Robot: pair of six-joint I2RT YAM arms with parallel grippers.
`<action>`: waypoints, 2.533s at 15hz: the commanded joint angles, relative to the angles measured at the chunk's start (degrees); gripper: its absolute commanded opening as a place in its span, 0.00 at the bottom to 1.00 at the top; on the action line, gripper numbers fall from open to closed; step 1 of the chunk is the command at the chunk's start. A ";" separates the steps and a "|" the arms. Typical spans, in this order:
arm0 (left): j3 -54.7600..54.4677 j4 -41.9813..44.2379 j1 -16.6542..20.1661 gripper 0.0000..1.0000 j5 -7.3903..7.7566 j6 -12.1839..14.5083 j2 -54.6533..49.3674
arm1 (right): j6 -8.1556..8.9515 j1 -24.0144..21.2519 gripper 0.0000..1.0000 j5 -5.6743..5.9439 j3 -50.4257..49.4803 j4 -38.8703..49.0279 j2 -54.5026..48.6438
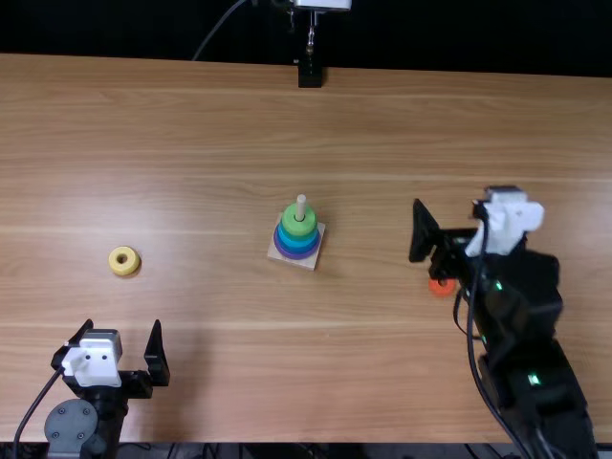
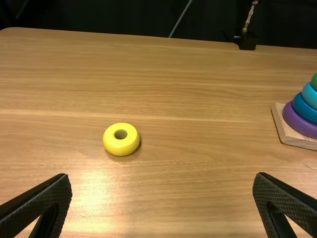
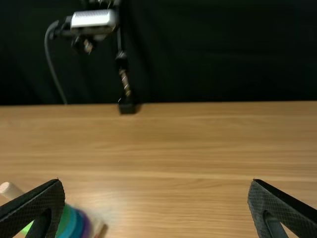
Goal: Build the Hanoi tower: stack the rings onto the peg from bottom to top in this color order: purple, dark blue, light blue, dark green, light green, yellow, orange.
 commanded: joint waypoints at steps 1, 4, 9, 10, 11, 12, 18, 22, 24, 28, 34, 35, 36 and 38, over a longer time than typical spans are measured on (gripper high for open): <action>-6.04 -4.70 0.02 1.00 0.18 0.70 -0.67 | -0.88 -0.59 1.00 0.28 -4.49 0.41 -5.73; -6.04 -4.70 0.02 1.00 0.18 0.70 -0.67 | -0.98 -4.37 1.00 0.17 -16.27 0.30 -21.46; -6.04 -4.70 0.02 1.00 0.18 0.70 -0.67 | -1.40 -10.17 1.00 -0.15 -33.14 -0.54 -43.52; -6.04 -4.70 0.02 1.00 0.18 0.70 -0.67 | -1.40 -10.78 1.00 -0.15 -35.52 -0.54 -46.86; -6.04 -4.70 0.02 1.00 0.18 0.70 -0.67 | -1.40 -11.40 1.00 -0.04 -37.10 -0.44 -49.50; -6.04 -4.70 0.02 1.00 0.18 0.70 -0.67 | -1.40 -11.49 1.00 -0.04 -38.15 -0.54 -50.64; -6.04 -4.70 0.02 1.00 0.18 0.70 -0.67 | -1.40 -11.58 1.00 0.06 -43.51 -0.65 -55.83; -6.04 -4.70 0.02 1.00 0.18 0.70 -0.67 | -3.41 -11.49 1.00 -0.15 -45.18 -4.66 -56.01; -6.04 -4.70 0.02 1.00 0.18 0.70 -0.67 | -3.41 -11.49 1.00 -0.15 -45.18 -8.35 -56.27; -6.04 -4.70 0.02 1.00 0.18 0.70 -0.67 | -3.51 -11.66 1.00 -0.15 -45.18 -12.15 -56.62; -6.04 -4.70 0.02 1.00 0.18 0.70 -0.67 | -3.51 -11.58 1.00 -0.04 -45.18 -12.57 -56.62; -6.04 -4.70 0.02 1.00 0.18 0.70 -0.67 | -3.51 -11.58 1.00 -0.04 -45.18 -12.57 -56.62; -6.04 -4.70 0.02 1.00 0.18 0.70 -0.67 | -3.51 -11.58 1.00 -0.04 -45.18 -12.57 -56.62; -6.04 -4.70 0.02 1.00 0.18 0.70 -0.67 | -3.51 -11.58 1.00 -0.04 -45.18 -12.57 -56.62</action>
